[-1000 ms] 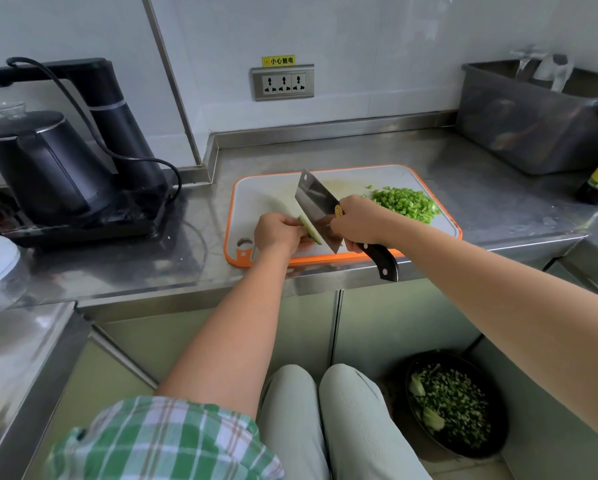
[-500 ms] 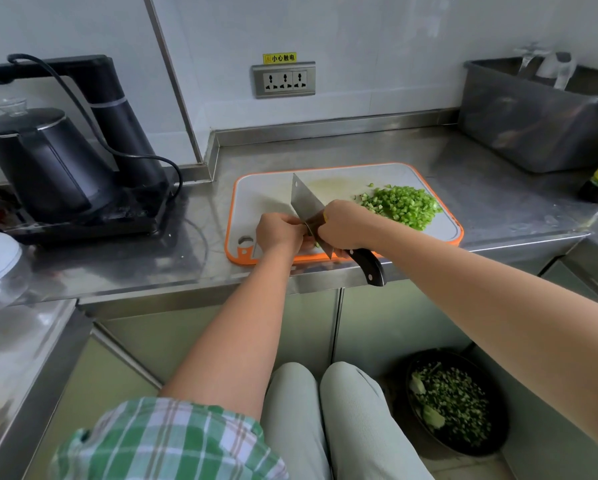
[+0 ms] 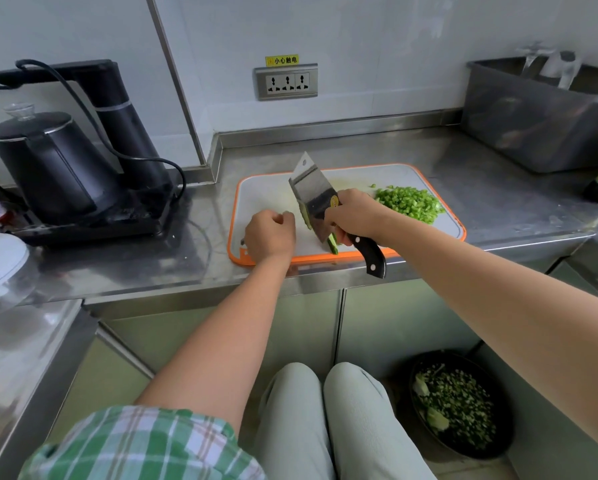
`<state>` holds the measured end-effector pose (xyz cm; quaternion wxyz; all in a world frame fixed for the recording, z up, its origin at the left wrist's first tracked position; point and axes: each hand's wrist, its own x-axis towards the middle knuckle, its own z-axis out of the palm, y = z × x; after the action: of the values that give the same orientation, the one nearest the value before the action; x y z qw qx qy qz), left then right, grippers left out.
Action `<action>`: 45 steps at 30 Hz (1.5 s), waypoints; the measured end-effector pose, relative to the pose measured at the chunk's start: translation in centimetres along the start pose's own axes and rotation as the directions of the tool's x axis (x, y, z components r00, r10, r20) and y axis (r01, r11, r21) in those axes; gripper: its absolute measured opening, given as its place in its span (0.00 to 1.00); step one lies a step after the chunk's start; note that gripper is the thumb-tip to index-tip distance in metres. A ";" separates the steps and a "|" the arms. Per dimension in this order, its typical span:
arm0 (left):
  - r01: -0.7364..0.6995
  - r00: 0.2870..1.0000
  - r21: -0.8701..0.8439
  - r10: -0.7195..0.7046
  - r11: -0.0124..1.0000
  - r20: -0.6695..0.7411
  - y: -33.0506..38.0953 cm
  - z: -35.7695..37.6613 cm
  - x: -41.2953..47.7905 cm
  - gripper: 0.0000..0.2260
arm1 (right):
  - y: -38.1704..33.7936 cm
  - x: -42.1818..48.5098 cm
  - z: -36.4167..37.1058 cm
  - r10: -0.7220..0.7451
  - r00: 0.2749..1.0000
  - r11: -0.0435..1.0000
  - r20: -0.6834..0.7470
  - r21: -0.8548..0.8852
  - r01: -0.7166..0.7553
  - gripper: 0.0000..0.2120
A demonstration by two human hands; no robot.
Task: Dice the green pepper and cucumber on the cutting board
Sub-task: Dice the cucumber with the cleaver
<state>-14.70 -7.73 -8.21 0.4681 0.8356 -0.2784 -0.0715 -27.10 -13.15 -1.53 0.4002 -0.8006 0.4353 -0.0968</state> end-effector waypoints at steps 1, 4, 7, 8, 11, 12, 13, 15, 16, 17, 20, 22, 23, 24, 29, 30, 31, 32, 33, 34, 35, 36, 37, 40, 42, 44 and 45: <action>0.000 1.000 0.025 0.000 1.000 0.008 0.0 -0.2 0.0 0.16 | 0.0 0.0 0.2 -0.006 1.000 1.000 0.000 0.006 0.006 0.05; -0.012 0.995 0.094 0.002 0.995 0.103 0.4 0.0 -0.3 0.20 | 0.4 0.2 0.7 -0.004 1.000 1.000 -0.005 0.013 0.004 0.04; -0.022 0.988 0.157 -0.002 0.987 0.154 0.6 0.5 -0.4 0.13 | 0.8 0.2 0.8 0.025 1.000 0.999 0.012 0.040 -0.025 0.06; -0.028 0.989 0.180 0.001 0.983 0.150 0.7 0.6 -0.4 0.11 | 1.0 0.1 0.7 0.025 1.000 0.998 0.018 0.054 -0.026 0.07; -0.018 0.992 0.206 -0.009 0.978 0.128 0.7 0.8 -0.4 0.09 | 0.8 -0.3 0.1 0.009 1.000 0.997 -0.006 0.071 -0.008 0.08; -0.012 0.993 0.201 -0.013 0.979 0.120 0.8 0.8 -0.4 0.08 | 0.7 -0.4 -0.2 0.005 1.000 0.997 -0.023 0.072 -0.003 0.07; -0.007 0.993 0.194 -0.016 0.981 0.115 0.8 0.7 -0.3 0.08 | 0.6 -0.3 -0.4 0.006 0.999 0.997 -0.042 0.075 -0.003 0.07; -0.012 0.993 0.173 -0.009 0.985 0.116 0.7 0.6 -0.1 0.08 | 0.6 -0.1 -0.9 0.010 0.997 0.998 -0.077 0.061 -0.006 0.08; -0.015 0.993 0.161 -0.004 0.987 0.119 0.6 0.6 0.0 0.08 | 0.7 0.0 -0.9 0.015 0.996 0.999 -0.090 0.044 -0.011 0.09; -0.015 0.993 0.152 -0.004 0.988 0.122 0.5 0.5 0.0 0.08 | 0.8 0.1 -0.9 0.024 0.996 0.999 -0.086 0.036 -0.021 0.09; -0.012 0.991 0.145 -0.007 0.989 0.134 0.4 0.5 0.0 0.08 | 0.9 -0.1 -0.4 0.043 0.999 0.998 -0.034 0.049 -0.041 0.07; -0.009 0.988 0.140 -0.013 0.990 0.156 0.4 0.7 -0.1 0.10 | 0.7 -0.1 0.1 0.035 0.999 0.999 -0.028 0.003 -0.035 0.06; -0.007 0.986 0.139 -0.016 0.990 0.165 0.3 0.7 -0.1 0.10 | 0.6 0.0 0.3 0.037 0.999 0.999 -0.030 -0.023 -0.038 0.06; -0.009 0.985 0.139 -0.016 0.990 0.172 0.4 0.7 0.0 0.11 | 0.4 0.2 0.6 0.040 0.999 0.998 -0.034 -0.048 -0.041 0.06; 0.019 0.982 0.106 -0.038 0.994 0.183 0.3 0.8 0.3 0.10 | 0.4 0.8 1.4 0.046 0.995 0.986 -0.084 -0.159 -0.059 0.05; 0.018 0.981 0.100 -0.037 0.995 0.189 0.4 0.9 0.4 0.11 | 0.4 0.8 1.5 0.044 0.995 0.985 -0.085 -0.165 -0.058 0.05; 0.015 0.979 0.094 -0.033 0.995 0.199 0.4 1.0 0.4 0.11 | 0.3 0.8 1.6 0.047 0.995 0.985 -0.083 -0.161 -0.060 0.05; 0.012 0.978 0.090 -0.031 0.996 0.208 0.4 1.1 0.4 0.11 | 0.3 0.8 1.6 0.048 0.996 0.986 -0.080 -0.157 -0.060 0.05; 0.015 0.976 0.085 -0.033 0.996 0.214 0.5 1.1 0.4 0.11 | 0.3 0.8 1.7 0.048 0.996 0.986 -0.079 -0.159 -0.060 0.04; 0.020 0.975 0.081 -0.037 0.996 0.218 0.6 1.2 0.5 0.10 | 0.3 0.8 1.8 0.046 0.996 0.985 -0.078 -0.162 -0.058 0.04; 0.026 0.975 0.078 -0.042 0.997 0.220 0.6 1.2 0.5 0.10 | 0.4 0.9 1.8 0.044 0.996 0.985 -0.076 -0.164 -0.056 0.04; 0.030 0.975 0.076 -0.046 0.997 0.218 0.6 1.2 0.6 0.10 | 0.4 0.9 1.9 0.040 0.996 0.985 -0.074 -0.163 -0.052 0.05; 0.034 0.975 0.072 -0.049 0.997 0.218 0.6 1.2 0.6 0.09 | 0.3 0.9 1.9 0.039 0.997 0.985 -0.072 -0.168 -0.050 0.05; 0.031 0.975 0.073 -0.046 0.997 0.218 0.7 1.2 0.5 0.07 | 0.1 0.8 2.1 0.034 0.997 0.981 -0.065 -0.189 -0.045 0.04; 0.031 0.975 0.075 -0.047 0.997 0.219 0.7 1.1 0.4 0.07 | -0.2 0.8 2.2 0.031 0.998 0.978 -0.059 -0.203 -0.042 0.05; 0.034 0.974 0.073 -0.050 0.997 0.222 0.8 1.0 0.4 0.06 | -0.4 0.8 2.3 0.034 0.998 0.976 -0.059 -0.211 -0.045 0.06; 0.038 0.973 0.073 -0.053 0.997 0.223 0.8 0.9 0.4 0.06 | -0.5 0.8 2.4 0.038 0.998 0.975 -0.057 -0.219 -0.049 0.07</action>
<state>-15.05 -8.95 -8.00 0.4031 0.8437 -0.3128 -0.1668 -25.12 -12.31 -2.92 0.2996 -0.8275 0.4711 -0.0603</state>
